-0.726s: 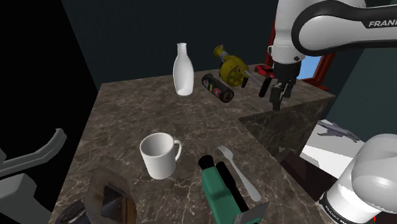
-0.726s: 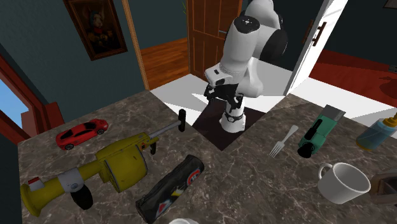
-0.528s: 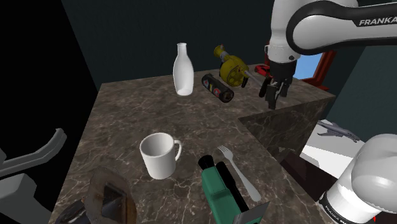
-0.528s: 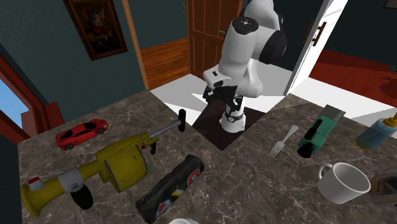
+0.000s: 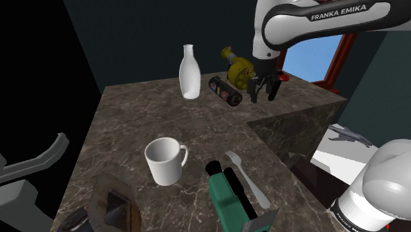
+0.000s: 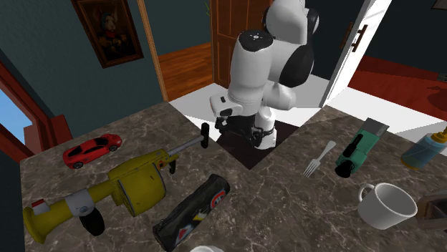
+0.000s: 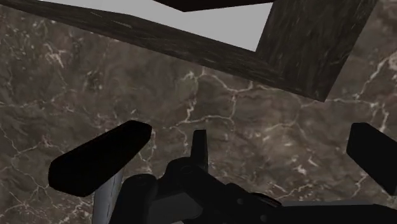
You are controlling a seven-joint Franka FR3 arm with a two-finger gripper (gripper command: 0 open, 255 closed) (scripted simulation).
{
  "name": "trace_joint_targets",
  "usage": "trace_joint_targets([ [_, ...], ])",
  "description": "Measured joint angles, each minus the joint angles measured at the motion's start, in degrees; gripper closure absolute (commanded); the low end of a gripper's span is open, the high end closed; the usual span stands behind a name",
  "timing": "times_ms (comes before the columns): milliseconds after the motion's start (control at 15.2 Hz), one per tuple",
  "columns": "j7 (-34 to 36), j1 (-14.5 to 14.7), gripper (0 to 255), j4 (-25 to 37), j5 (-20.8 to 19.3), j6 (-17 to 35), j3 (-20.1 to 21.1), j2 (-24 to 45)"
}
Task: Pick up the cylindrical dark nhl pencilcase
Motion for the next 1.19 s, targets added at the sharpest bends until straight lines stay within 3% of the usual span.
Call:
trace_joint_targets([
  [726, 5.13, -1.7, 0, 21.22, 2.89, 4.64, -1.13, 21.43],
  [1188, 7.27, -2.82, 0, 38.81, 4.99, 3.84, -2.19, 35.48],
])
